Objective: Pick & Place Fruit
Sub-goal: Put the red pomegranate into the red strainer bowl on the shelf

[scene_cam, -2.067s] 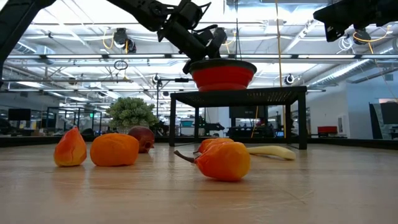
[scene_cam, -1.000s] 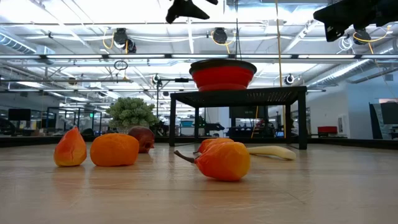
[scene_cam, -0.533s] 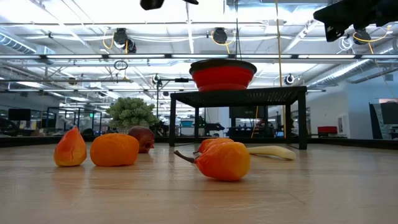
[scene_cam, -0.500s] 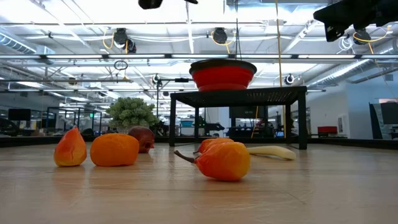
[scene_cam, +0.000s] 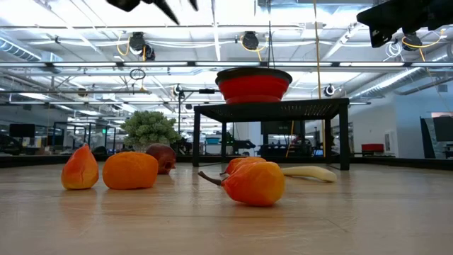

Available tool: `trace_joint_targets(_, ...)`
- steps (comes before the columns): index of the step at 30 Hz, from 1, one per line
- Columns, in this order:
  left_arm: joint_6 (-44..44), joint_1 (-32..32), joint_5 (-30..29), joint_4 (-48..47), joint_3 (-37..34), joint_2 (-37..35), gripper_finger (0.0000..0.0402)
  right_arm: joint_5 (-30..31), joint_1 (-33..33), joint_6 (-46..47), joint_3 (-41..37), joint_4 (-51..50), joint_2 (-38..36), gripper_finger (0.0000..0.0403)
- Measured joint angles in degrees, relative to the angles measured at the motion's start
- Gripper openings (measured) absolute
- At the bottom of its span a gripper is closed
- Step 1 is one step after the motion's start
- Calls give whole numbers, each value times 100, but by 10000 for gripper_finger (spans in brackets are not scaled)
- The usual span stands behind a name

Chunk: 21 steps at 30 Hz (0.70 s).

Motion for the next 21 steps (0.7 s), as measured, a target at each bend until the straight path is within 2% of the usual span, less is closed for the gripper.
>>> trace_joint_targets(11, -91, 85, 22, -717, -2, 457, 190, 0, 0, 0, -2, -4, 2, 4)
trace_joint_targets(21, -43, 229, 32, -1224, -4, 1218, 271, -1, -1, 0, -2, 0, 2, 4)
